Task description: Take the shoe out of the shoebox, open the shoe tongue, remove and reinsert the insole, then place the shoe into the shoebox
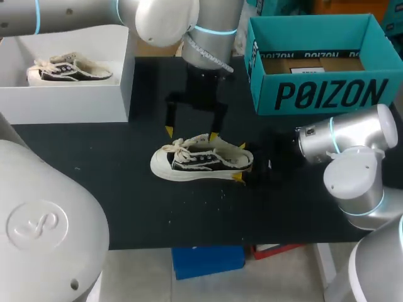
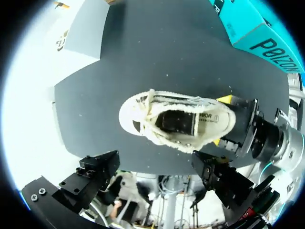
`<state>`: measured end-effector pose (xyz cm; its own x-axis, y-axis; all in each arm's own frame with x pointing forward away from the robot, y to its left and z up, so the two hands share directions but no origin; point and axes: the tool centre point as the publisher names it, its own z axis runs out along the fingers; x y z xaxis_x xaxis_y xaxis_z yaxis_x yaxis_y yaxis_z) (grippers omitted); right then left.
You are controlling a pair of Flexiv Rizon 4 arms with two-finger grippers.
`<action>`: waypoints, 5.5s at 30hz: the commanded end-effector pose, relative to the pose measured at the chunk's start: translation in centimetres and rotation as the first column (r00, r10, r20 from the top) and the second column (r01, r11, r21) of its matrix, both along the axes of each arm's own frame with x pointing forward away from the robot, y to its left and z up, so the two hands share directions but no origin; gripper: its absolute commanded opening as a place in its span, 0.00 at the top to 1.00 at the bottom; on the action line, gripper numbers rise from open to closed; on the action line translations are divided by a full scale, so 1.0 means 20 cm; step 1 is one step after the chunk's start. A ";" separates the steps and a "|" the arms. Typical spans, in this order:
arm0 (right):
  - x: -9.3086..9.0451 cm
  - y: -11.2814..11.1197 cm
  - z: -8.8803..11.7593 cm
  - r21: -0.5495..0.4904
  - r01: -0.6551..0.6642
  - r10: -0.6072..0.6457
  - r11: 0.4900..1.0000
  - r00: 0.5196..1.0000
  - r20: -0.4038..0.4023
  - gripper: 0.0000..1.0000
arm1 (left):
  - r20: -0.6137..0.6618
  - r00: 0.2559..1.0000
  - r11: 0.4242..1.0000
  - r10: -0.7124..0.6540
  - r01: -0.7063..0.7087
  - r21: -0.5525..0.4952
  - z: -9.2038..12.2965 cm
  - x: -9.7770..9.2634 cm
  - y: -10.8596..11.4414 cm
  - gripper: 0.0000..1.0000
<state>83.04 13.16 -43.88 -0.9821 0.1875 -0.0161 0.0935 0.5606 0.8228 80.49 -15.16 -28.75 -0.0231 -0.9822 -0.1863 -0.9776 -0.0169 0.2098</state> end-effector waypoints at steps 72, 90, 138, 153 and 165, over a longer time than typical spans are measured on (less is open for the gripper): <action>0.00 0.00 -0.01 -0.001 0.002 -0.002 1.000 1.000 -0.001 1.00 | 0.127 0.972 0.940 -0.197 0.151 0.305 -0.42 0.07 -0.17 0.73; 0.00 0.00 -0.01 -0.001 0.002 -0.002 1.000 1.000 -0.001 1.00 | 0.155 0.968 0.941 -0.200 0.145 0.305 -0.35 0.06 -0.12 1.00; 0.00 0.00 -0.01 -0.001 0.002 -0.002 1.000 1.000 -0.001 1.00 | 0.304 0.953 0.958 0.004 -0.091 0.273 -0.22 -0.01 0.40 0.52; 0.00 0.00 -0.01 -0.001 0.002 -0.002 1.000 1.000 -0.001 1.00 | 0.323 0.945 0.964 0.053 -0.134 0.231 -0.23 -0.01 0.53 0.00; 0.00 0.00 -0.01 -0.001 0.002 -0.002 1.000 1.000 -0.001 1.00 | 0.281 0.953 0.960 0.114 -0.179 0.215 -0.36 -0.06 0.64 0.00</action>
